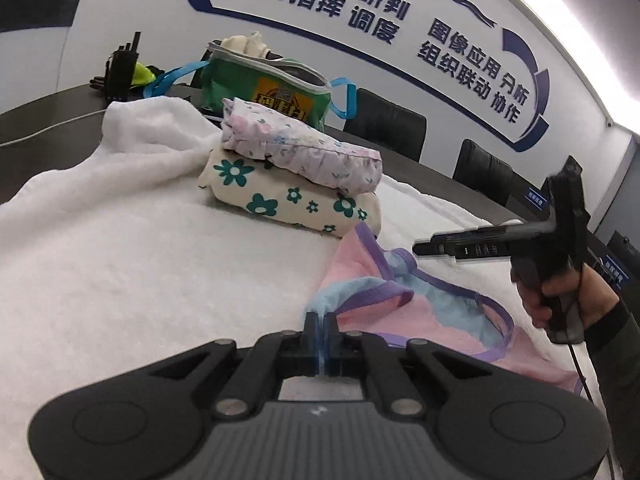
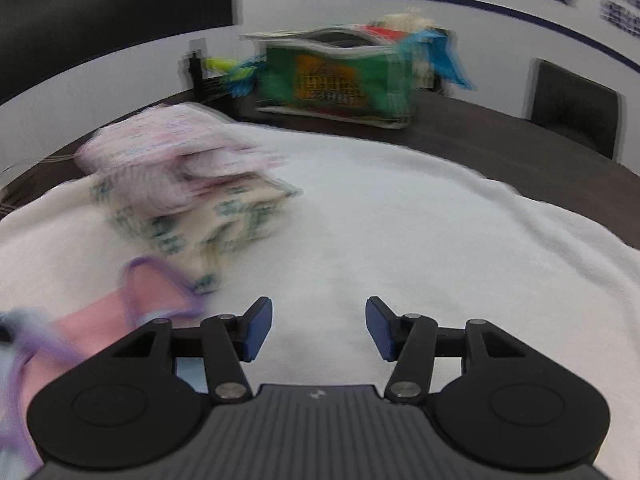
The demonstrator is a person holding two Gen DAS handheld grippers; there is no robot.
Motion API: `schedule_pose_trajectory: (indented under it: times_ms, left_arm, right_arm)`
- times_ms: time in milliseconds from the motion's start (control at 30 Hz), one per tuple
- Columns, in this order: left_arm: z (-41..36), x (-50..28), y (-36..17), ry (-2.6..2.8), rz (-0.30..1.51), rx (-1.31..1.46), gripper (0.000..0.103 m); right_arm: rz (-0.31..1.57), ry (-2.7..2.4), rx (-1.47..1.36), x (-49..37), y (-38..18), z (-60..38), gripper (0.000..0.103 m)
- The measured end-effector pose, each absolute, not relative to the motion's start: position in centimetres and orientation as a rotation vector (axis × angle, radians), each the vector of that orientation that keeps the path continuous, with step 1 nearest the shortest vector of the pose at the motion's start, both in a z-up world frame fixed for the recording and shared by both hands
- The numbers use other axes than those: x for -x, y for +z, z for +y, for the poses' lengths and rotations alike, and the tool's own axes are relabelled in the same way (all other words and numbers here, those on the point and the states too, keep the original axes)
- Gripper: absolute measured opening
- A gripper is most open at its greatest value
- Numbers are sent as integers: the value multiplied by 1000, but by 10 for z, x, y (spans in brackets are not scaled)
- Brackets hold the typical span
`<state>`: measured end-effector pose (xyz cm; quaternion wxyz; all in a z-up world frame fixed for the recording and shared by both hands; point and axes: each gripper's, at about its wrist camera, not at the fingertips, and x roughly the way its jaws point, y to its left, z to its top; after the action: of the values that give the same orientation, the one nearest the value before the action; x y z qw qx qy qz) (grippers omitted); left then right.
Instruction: Fold clothes
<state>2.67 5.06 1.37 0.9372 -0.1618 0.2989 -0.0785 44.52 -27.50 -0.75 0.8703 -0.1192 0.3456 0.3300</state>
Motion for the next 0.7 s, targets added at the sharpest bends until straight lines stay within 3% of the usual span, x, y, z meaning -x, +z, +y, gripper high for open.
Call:
schedule_pose_trajectory:
  times_ms: [200,267,300,567,633,667,700]
  left_arm:
    - [43,-28,23,-172,594,314,1]
    - [37,-32,33,-198,574,298,1]
    - [33,-37,41,-218,560,286,1]
    - [-23,-123,123,-343,435,202,1]
    - [-40,-166,124,-325,467,208,11]
    - [-48,-184,120,-329,499,208,30]
    - [-56,-200,113,-340,541,207,39]
  right_arm:
    - [747,802,332,-408,-20,-273,52]
    - [732,797,325,-396,-20,-274,26]
    - [738,776,322,-393,-17,-273,1]
    - [402,334,146,-372,75,-333,1]
    - [400,205,88,-386,85,-358,1]
    - [409,120,65,-397,83,-368,2]
    - [443,55,66,-412,74,-373,3]
